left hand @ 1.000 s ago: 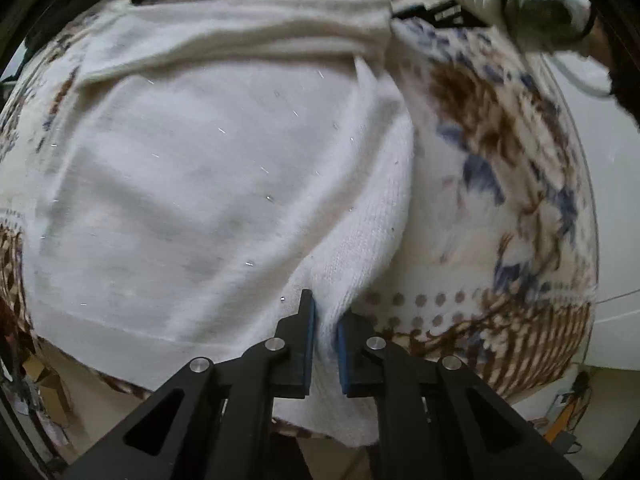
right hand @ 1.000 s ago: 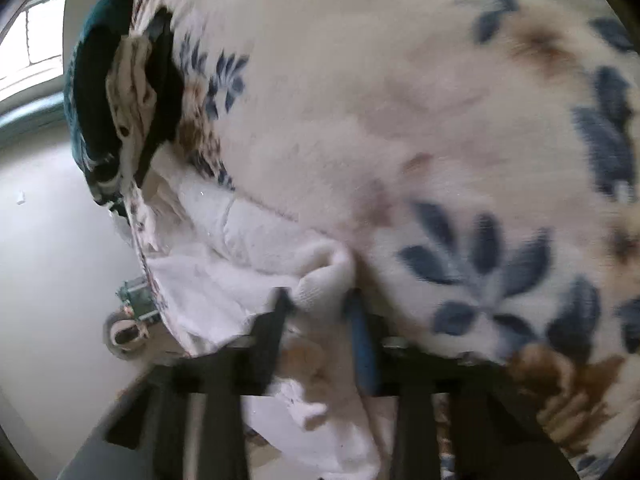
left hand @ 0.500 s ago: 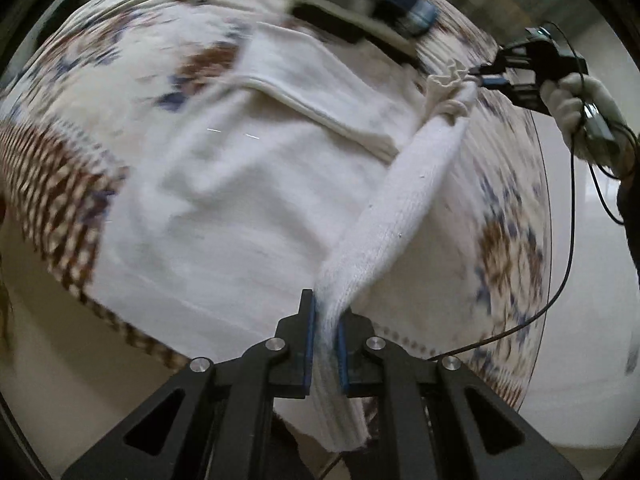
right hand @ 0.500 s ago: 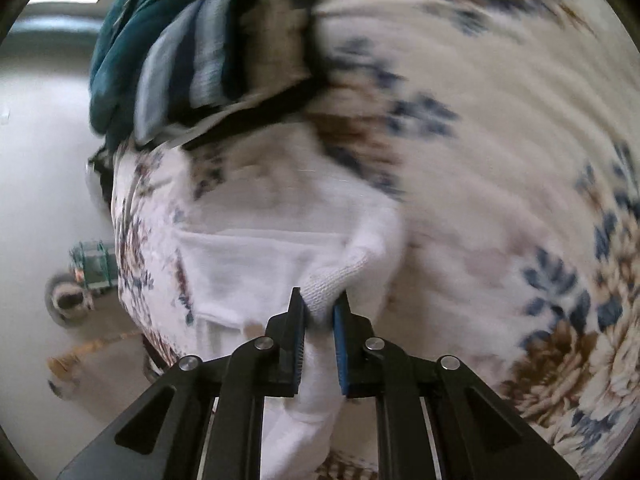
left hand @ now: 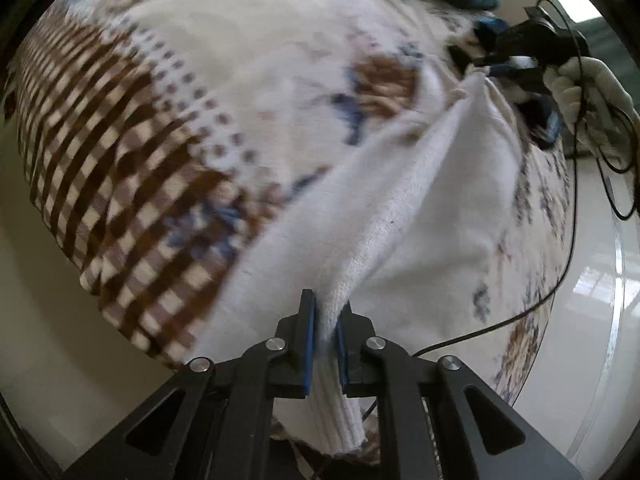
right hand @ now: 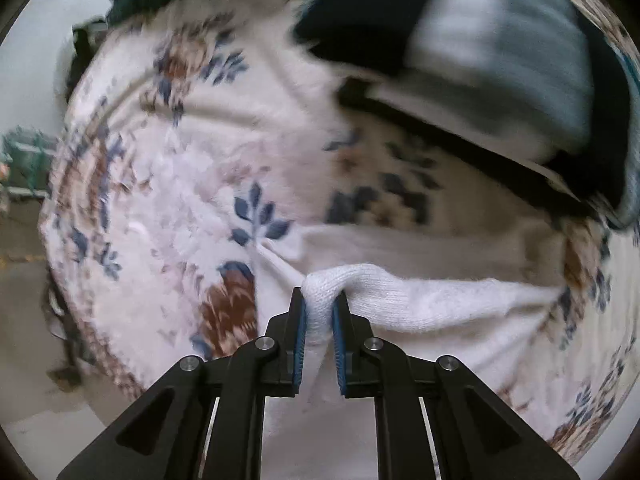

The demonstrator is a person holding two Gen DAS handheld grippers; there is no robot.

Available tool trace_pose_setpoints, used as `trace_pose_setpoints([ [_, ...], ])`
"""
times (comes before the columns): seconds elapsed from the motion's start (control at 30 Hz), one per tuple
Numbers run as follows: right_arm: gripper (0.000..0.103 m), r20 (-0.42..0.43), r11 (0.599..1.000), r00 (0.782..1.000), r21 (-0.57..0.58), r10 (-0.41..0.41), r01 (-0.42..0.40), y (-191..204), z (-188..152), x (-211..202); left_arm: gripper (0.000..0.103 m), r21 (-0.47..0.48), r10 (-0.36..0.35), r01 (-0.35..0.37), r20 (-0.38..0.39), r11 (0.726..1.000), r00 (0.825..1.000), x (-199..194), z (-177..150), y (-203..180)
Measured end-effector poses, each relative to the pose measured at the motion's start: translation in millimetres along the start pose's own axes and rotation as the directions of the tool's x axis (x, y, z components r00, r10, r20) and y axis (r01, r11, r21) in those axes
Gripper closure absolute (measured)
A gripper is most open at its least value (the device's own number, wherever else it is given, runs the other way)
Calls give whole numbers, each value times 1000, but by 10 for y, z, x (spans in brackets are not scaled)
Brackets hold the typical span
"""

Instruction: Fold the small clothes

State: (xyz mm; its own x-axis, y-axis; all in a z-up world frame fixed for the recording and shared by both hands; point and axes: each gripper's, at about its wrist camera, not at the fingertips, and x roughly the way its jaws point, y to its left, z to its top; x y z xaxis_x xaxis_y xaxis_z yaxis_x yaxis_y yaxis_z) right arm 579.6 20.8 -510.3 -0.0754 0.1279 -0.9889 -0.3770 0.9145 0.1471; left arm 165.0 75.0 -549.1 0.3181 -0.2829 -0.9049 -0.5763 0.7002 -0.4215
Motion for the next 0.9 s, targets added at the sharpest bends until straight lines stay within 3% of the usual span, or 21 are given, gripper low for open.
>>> trace_pose_setpoints([
  [0.1,90,-31,999,998,-11,-48,48,157,78,288,95,-12,-11,10,-70,1000,997,223,125,258],
  [0.17,88,-59,999,997,7,-41,41,174,100,411,90,-52,-71,65,-125,997,990,351,226,429],
  [0.23,79,-88,999,996,35,13,-10,129,41,442,87,-73,-68,58,-149,996,987,363,288,536],
  [0.27,75,-104,997,992,46,69,-64,92,-69,400,80,-68,-60,51,-145,996,988,316,306,590],
  [0.3,63,-109,993,988,46,109,-105,65,-197,343,75,-64,-54,45,-141,997,989,274,313,619],
  [0.33,53,-105,992,986,41,127,-123,24,-364,272,66,-60,-50,42,-136,997,989,229,312,648],
  [0.37,52,-96,991,987,33,132,-129,-8,-537,200,58,-52,-48,41,-131,998,990,179,305,671],
  [0.5,50,-114,990,984,55,139,-133,-235,-1601,42,55,0,-26,26,-142,1000,990,105,216,644],
  [0.6,48,-224,978,962,172,156,-118,-476,-2717,279,55,74,30,-18,-171,997,985,244,173,527],
  [0.7,48,-310,935,914,319,260,-158,-621,-3538,661,62,133,89,-71,-136,989,987,305,134,406],
  [0.73,48,-309,907,901,383,304,-174,-678,-3830,823,90,150,95,-77,-121,986,988,309,118,362],
  [0.77,48,-297,889,895,416,333,-193,-699,-3983,918,100,160,107,-87,-119,983,987,319,105,326],
  [0.8,48,-284,871,889,445,359,-210,-711,-4120,1001,100,160,120,-101,-114,982,986,316,95,302],
  [0.87,89,-187,811,889,518,418,-272,-736,-4377,1067,100,151,129,-114,-97,982,987,251,58,255],
  [0.9,99,-151,805,898,522,412,-282,-720,-4479,1028,100,150,135,-121,-85,981,987,208,46,214],
])
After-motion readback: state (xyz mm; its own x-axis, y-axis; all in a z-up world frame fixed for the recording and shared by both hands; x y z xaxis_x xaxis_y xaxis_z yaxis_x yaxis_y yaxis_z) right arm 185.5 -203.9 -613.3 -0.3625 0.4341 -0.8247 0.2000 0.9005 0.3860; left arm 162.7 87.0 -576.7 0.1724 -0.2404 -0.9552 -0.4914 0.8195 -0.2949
